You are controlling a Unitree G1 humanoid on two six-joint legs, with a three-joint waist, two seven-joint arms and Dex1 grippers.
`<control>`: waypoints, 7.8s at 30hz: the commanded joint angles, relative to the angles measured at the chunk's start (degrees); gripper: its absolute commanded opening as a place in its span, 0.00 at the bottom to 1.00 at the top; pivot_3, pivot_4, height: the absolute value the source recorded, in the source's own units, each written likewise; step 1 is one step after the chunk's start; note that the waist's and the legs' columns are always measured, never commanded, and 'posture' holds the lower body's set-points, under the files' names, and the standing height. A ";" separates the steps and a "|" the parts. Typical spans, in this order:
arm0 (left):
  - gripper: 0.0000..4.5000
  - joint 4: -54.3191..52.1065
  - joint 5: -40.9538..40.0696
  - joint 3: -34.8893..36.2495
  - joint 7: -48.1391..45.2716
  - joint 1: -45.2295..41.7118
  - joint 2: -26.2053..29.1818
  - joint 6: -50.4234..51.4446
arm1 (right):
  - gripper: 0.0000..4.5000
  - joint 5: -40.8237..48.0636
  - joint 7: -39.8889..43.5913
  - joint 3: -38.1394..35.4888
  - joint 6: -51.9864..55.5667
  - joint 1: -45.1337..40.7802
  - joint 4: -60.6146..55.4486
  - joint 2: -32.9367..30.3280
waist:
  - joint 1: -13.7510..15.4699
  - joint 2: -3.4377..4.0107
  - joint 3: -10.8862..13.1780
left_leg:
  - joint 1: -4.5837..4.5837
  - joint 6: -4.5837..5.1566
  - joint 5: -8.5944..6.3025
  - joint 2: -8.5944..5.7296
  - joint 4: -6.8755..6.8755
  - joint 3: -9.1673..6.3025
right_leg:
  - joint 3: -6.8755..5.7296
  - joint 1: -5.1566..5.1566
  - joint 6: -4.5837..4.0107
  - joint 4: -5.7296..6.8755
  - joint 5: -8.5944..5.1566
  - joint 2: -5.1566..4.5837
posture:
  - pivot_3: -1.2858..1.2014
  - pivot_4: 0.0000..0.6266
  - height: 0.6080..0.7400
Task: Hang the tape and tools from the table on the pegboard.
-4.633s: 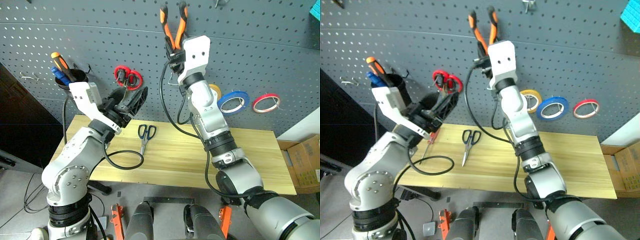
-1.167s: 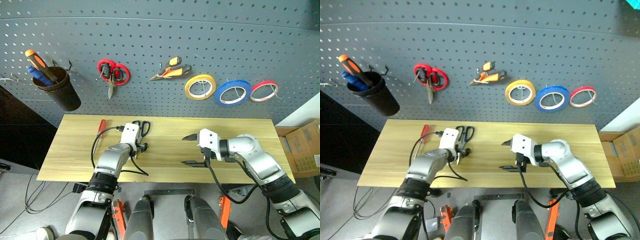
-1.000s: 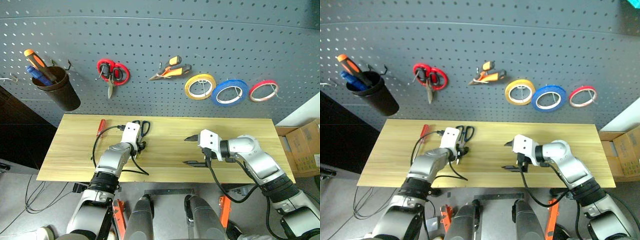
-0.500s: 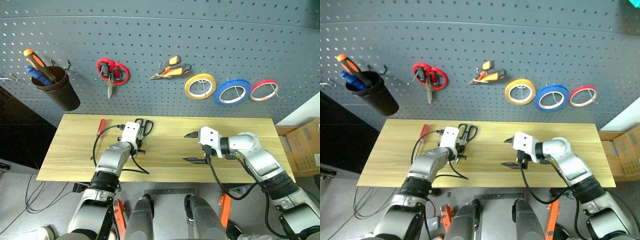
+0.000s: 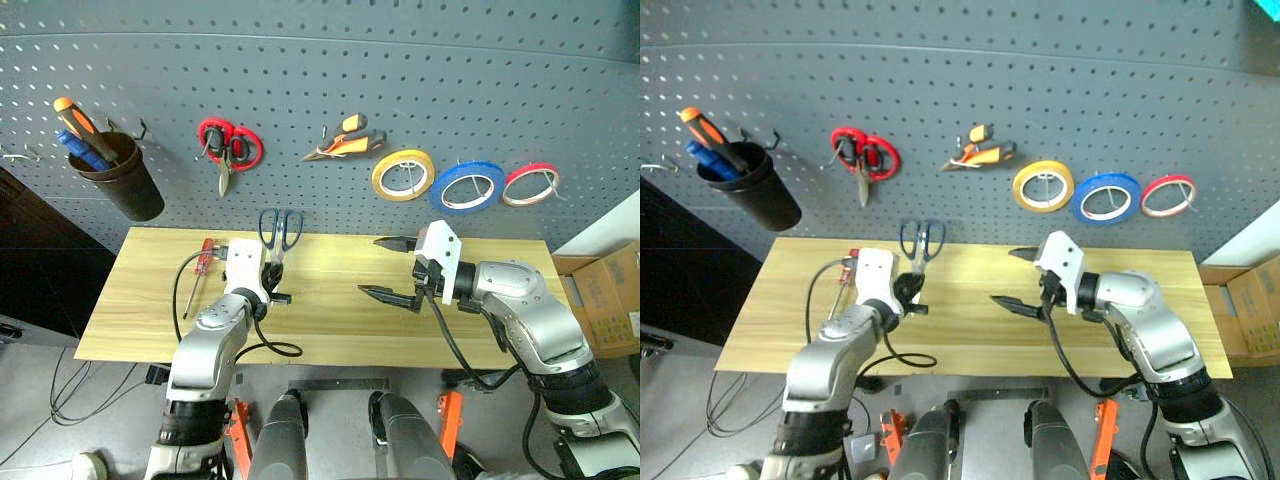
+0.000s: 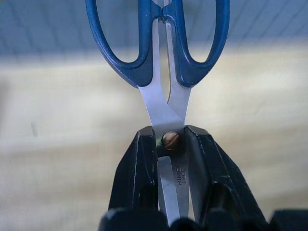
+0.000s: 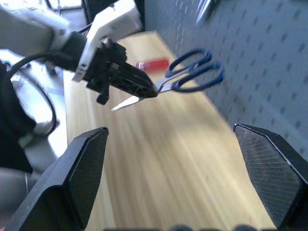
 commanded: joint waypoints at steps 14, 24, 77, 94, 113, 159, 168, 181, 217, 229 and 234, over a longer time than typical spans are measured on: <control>0.11 -23.31 4.45 1.28 5.76 15.34 -2.23 -14.00 | 1.00 9.00 -8.05 -2.49 8.27 -3.20 -10.88 4.92 | 2.15 -0.39 -2.61 | 0.02 0.03 -0.01 0.01 0.20 0.04 | -0.03 0.12 -0.42 -0.06 -0.04 0.02 | 0.59 0.21 1.00; 0.11 -13.82 4.39 3.63 5.68 6.31 -1.70 -17.41 | 1.00 8.41 -9.77 -1.99 6.64 -6.15 -7.81 5.17 | 2.27 -0.37 -3.96 | 0.07 0.10 0.03 0.03 0.19 0.04 | -0.05 0.20 -0.12 -0.03 0.14 0.09 | 0.58 0.17 1.00; 0.99 10.11 -0.64 9.16 -3.17 -6.10 9.70 -15.30 | 1.00 10.31 -14.39 -3.02 10.43 -1.08 -11.12 1.26 | 1.49 -0.41 -5.03 | 0.18 0.28 0.13 0.05 0.93 0.13 | 0.12 0.43 -0.17 0.29 0.36 0.13 | 0.55 0.25 1.00; 0.99 35.50 0.82 11.64 -18.75 -4.36 32.12 -16.25 | 1.00 0.79 -18.09 11.39 11.83 -10.60 4.22 13.39 | 1.88 0.25 -1.98 | -0.03 0.32 0.14 0.19 0.79 0.19 | 0.14 0.02 -0.46 0.17 0.25 0.06 | 0.57 0.50 1.00; 0.99 81.04 11.30 -1.27 -25.95 -33.70 27.10 -35.93 | 1.00 -3.23 -21.41 11.28 14.56 -11.10 6.23 18.85 | 0.44 -0.13 2.51 | -0.67 0.32 0.16 0.10 0.17 0.25 | 0.13 -1.10 -0.11 0.85 0.10 0.08 | 0.54 0.64 1.00; 0.17 91.57 12.68 0.60 -19.92 -39.42 26.04 -28.42 | 1.00 3.45 -20.73 2.41 26.69 -4.70 -10.26 7.80 | -1.59 -0.15 5.22 | -1.00 0.30 0.18 0.09 0.25 0.29 | 0.19 -1.50 0.00 1.03 0.03 0.08 | 0.52 0.62 1.00; 0.17 59.27 9.42 -0.91 -26.06 -25.02 23.63 -25.64 | 1.00 10.36 -18.19 -3.92 23.06 -1.99 -14.54 9.03 | -1.34 -0.32 4.92 | -1.07 0.23 0.20 0.06 0.19 0.27 | 0.16 -1.49 -0.17 0.98 0.14 -0.06 | 0.53 0.48 1.00; 0.17 5.25 -4.74 8.97 -19.24 -7.40 16.07 -13.00 | 1.00 27.28 -16.02 -14.25 16.42 -5.79 -13.19 16.23 | 0.06 -0.78 0.01 | -1.05 -0.25 0.58 0.06 0.02 -0.11 | -0.24 -1.32 -0.28 0.75 0.29 0.00 | 0.57 0.21 1.00; 0.17 65.38 -4.06 20.26 -4.10 -50.55 21.77 -45.16 | 1.00 17.68 -15.90 -7.69 -5.27 -17.24 5.07 22.95 | 4.12 -1.01 -6.04 | 0.14 0.02 0.74 0.10 -0.01 0.03 | -0.22 0.19 -0.35 0.00 0.93 0.17 | 0.58 0.11 1.00; 0.17 76.50 -2.98 18.37 -4.36 -54.82 21.24 -51.12 | 1.00 17.27 -18.27 -7.28 -5.09 -16.23 3.59 22.86 | 3.29 -1.02 -6.04 | 0.14 0.03 0.75 0.10 0.00 0.03 | -0.20 0.19 -0.36 0.07 0.93 0.17 | 0.57 0.13 1.00; 0.17 76.40 -2.96 18.58 -3.20 -52.42 21.45 -50.49 | 1.00 17.52 -18.93 -7.52 -4.74 -15.65 2.84 22.21 | 3.05 -1.02 -6.04 | 0.15 0.04 0.75 0.10 0.01 0.03 | -0.19 0.19 -0.36 0.10 0.94 0.17 | 0.57 0.13 1.00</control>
